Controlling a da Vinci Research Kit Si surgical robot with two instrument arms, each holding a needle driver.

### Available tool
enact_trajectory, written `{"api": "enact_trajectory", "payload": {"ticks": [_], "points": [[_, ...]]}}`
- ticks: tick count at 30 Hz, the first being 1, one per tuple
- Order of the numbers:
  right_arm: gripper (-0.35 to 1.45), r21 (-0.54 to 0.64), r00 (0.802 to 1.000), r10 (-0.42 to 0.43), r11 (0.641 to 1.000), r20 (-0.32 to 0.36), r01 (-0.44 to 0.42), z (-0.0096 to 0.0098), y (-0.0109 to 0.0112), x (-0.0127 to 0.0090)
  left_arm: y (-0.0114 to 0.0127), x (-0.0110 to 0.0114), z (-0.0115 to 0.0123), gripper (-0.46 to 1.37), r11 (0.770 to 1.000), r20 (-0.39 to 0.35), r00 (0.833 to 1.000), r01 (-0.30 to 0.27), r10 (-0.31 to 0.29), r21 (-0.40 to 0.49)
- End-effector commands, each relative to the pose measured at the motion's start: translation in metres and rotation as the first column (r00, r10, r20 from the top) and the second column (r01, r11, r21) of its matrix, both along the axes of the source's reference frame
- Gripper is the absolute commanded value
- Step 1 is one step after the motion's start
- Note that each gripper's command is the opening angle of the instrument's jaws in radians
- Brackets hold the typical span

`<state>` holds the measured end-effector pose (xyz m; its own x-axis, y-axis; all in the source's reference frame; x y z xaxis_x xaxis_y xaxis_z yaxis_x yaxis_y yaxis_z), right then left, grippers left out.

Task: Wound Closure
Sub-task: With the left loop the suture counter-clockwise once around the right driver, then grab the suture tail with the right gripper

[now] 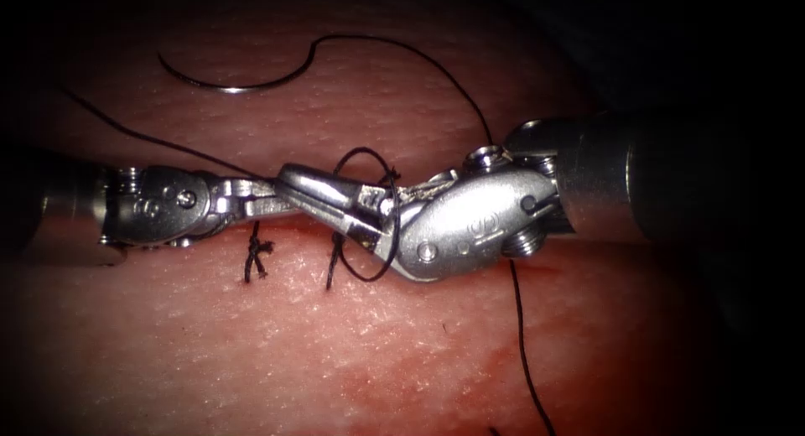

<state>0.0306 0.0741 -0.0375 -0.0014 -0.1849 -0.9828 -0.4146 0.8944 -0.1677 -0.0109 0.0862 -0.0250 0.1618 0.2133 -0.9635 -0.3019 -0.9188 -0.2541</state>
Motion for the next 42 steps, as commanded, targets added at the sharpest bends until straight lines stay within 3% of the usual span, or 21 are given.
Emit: {"api": "enact_trajectory", "payload": {"ticks": [1,8,13,22,25,26,28,30,32,34,35,39,42], "points": [[-0.35,0.015,1.000,0.021,1.000,0.007,-0.021,0.0000,0.0000,-0.0001,-0.0001,-0.0002,0.0001,-0.35,1.000,-0.008,1.000,0.004,-0.004,-0.004],[-0.35,0.198,0.999,0.055,0.979,0.004,-0.054,-0.0001,0.0000,-0.0003,-0.0020,-0.0015,-0.0008,-0.35,0.998,-0.036,0.999,0.015,-0.017,-0.053],[-0.35,0.456,0.997,0.079,0.887,0.013,-0.076,0.0000,-0.0002,-0.0004,-0.0025,-0.0015,-0.0013,-0.35,0.998,-0.052,0.999,0.008,-0.011,-0.068],[-0.35,0.706,0.968,0.208,0.666,0.137,-0.243,0.0011,-0.0013,-0.0010,-0.0033,-0.0013,-0.0021,-0.35,0.997,-0.058,0.998,0.010,-0.014,-0.072],[-0.35,0.780,0.948,0.276,0.554,0.157,-0.290,0.0016,-0.0015,-0.0014,-0.0033,-0.0014,-0.0024,-0.35,0.997,-0.061,0.998,0.011,-0.016,-0.076],[-0.34,0.830,0.929,0.333,0.461,0.165,-0.313,0.0019,-0.0017,-0.0017,-0.0032,-0.0014,-0.0025,-0.35,0.997,-0.063,0.998,0.011,-0.016,-0.080],[-0.18,0.852,0.906,0.383,0.398,0.182,-0.340,0.0022,-0.0020,-0.0022,-0.0030,-0.0014,-0.0027,-0.35,0.997,-0.066,0.998,0.009,-0.015,-0.082],[-0.11,0.863,0.895,0.405,0.366,0.190,-0.349,0.0024,-0.0022,-0.0024,-0.0028,-0.0013,-0.0027,-0.35,0.997,-0.065,0.998,0.009,-0.014,-0.081],[-0.05,0.879,0.878,0.425,0.306,0.218,-0.366,0.0027,-0.0026,-0.0029,-0.0024,-0.0013,-0.0027,-0.35,0.996,-0.067,0.998,0.009,-0.015,-0.084],[0.04,0.903,0.860,0.449,0.219,0.244,-0.371,0.0032,-0.0031,-0.0033,-0.0021,-0.0014,-0.0027,-0.35,0.997,-0.069,0.998,0.008,-0.014,-0.082],[0.04,0.908,0.854,0.458,0.198,0.247,-0.368,0.0033,-0.0033,-0.0034,-0.0020,-0.0015,-0.0027,-0.35,0.997,-0.070,0.997,0.006,-0.012,-0.081],[0.01,0.943,0.835,0.492,0.081,0.244,-0.324,0.0048,-0.0040,-0.0039,-0.0019,-0.0017,-0.0026,-0.35,0.996,-0.079,0.997,0.001,-0.007,-0.086],[0.08,0.953,0.831,0.496,0.026,0.251,-0.303,0.0061,-0.0044,-0.0044,-0.0019,-0.0018,-0.0025,-0.35,0.996,-0.082,0.997,-0.001,-0.006,-0.087]]}}
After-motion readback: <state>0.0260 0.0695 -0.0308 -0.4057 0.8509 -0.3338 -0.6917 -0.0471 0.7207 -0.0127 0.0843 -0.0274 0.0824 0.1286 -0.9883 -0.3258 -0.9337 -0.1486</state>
